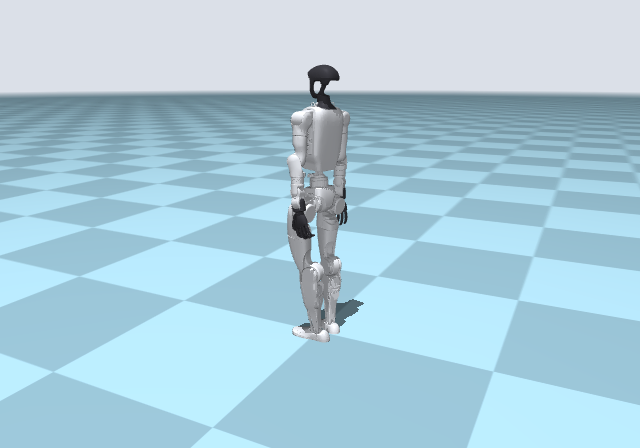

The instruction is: Upper body actions

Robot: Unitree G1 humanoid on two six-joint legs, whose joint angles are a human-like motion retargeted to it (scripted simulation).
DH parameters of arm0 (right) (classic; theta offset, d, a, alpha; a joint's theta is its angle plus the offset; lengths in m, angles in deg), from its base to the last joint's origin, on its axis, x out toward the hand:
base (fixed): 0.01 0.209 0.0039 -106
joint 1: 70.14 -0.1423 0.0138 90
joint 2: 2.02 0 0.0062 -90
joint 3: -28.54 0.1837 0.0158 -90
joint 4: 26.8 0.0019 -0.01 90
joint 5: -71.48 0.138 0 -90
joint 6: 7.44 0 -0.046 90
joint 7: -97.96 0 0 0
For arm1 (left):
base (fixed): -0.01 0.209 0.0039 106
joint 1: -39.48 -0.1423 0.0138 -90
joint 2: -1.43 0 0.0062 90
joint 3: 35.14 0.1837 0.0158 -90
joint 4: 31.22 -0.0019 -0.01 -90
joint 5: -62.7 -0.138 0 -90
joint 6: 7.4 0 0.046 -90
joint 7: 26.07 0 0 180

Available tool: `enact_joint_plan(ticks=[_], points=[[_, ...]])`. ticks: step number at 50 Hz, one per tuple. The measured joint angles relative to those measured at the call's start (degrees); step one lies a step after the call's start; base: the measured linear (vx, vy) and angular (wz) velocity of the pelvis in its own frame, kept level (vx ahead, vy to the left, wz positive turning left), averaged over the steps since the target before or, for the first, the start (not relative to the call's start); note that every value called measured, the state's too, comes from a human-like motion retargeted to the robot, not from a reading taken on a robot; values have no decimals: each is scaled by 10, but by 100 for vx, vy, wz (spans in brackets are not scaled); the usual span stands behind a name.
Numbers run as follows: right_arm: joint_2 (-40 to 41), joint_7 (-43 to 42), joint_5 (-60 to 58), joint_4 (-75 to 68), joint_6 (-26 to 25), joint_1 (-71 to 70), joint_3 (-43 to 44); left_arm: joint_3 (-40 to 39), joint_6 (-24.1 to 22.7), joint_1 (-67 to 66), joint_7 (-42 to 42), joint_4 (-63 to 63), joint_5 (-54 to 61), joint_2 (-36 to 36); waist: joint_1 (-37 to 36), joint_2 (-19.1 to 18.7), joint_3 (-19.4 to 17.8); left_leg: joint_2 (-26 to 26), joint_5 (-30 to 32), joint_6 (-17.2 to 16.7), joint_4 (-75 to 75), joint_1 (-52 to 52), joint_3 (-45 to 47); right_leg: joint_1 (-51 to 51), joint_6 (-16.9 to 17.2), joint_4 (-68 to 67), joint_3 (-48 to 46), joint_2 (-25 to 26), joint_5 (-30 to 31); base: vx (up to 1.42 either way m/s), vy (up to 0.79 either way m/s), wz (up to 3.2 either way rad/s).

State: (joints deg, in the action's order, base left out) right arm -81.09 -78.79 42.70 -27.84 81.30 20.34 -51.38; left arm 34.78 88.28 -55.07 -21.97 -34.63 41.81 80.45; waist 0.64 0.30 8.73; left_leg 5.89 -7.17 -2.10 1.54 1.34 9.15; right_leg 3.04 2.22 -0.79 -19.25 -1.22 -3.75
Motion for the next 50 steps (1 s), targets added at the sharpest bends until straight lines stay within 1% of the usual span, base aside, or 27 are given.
enact_joint_plan(ticks=[6, 17, 34, 50], points=[[-7, -9, -20, -29, -11, 6, -1, 11, -10, 21, 20, 29, 4, -9, 0, 1, 4, -2, -4, -1, -1, 2, -2, -2, -5, 2, -4, 3, 2, 0, 0, 0], [-24, -12, 2, -64, -25, 13, 19, 35, -20, 38, 41, 42, -14, -8, 9, -3, 10, -4, -6, 2, 5, 8, -7, 1, -12, 1, -8, 7, 5, 0, 0, 0], [-10, -3, -3, -40, -16, 4, 9, 17, -5, 17, -4, -21, -8, 4, 12, 1, 8, -7, -17, 5, 8, 4, 9, 4, -20, 0, 3, 10, 19, 0, 0, 0], [-16, -6, -3, -45, -14, 4, 9, 21, -9, 29, 11, 1, -7, -8, 11, 3, 12, -2, -25, 13, 11, 3, 12, 1, -24, 1, 2, 7, 26, 0, 0, 0]])
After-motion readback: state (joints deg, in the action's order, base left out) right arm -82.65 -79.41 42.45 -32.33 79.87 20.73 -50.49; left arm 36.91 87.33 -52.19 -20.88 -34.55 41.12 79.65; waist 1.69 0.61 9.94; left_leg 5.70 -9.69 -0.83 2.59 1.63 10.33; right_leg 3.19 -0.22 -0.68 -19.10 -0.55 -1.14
